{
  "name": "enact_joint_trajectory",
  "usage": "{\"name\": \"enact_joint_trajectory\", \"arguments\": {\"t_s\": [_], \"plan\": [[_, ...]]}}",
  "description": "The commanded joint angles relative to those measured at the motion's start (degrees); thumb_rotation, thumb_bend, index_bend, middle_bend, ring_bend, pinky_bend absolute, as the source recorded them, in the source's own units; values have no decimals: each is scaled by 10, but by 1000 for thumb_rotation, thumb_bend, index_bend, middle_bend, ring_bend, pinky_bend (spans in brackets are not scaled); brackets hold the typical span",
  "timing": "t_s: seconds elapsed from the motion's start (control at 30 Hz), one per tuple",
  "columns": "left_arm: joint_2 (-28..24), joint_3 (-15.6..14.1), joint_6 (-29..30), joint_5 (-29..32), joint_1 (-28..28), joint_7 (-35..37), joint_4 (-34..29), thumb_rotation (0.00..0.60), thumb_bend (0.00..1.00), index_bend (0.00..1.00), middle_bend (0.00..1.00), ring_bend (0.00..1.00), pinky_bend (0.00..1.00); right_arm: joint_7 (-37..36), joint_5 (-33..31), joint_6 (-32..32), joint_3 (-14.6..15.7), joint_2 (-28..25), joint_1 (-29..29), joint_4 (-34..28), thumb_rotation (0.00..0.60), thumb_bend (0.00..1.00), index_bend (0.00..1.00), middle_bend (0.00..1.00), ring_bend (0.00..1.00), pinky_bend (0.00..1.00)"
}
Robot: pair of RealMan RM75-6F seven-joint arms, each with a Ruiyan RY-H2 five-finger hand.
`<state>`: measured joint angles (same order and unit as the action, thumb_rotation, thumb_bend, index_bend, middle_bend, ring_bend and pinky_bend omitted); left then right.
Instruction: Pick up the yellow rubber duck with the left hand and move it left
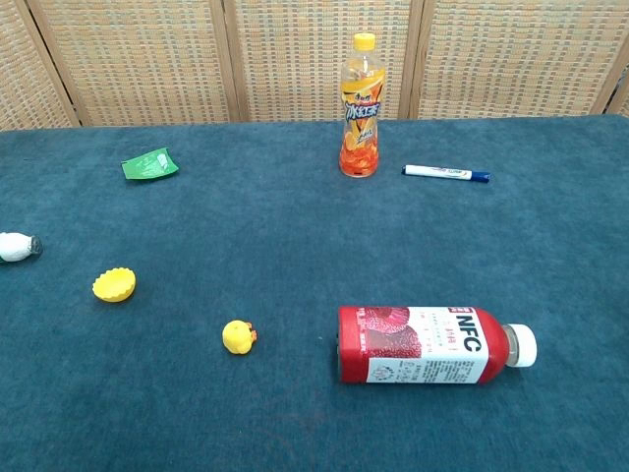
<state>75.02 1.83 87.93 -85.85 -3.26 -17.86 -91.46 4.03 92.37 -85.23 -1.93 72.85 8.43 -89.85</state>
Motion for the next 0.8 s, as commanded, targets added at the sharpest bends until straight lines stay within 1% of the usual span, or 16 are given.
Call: {"name": "enact_joint_trajectory", "arguments": {"t_s": [0.03, 0.47, 0.8], "plan": [[0, -1, 1, -1, 1, -2, -1, 600, 143, 36, 0, 0, 0, -1, 1, -1, 0, -1, -1, 0, 600, 0, 0, 0, 0, 0], [-3, -5, -6, -7, -3, 4, -6, 600, 143, 43, 0, 0, 0, -3, -9, 4, -4, -5, -1, -2, 600, 0, 0, 0, 0, 0], [-7, -9, -25, -10, -13, -1, -20, 600, 144, 60, 0, 0, 0, -13, -21, 1, -10, -9, -4, 1, 600, 0, 0, 0, 0, 0]]}}
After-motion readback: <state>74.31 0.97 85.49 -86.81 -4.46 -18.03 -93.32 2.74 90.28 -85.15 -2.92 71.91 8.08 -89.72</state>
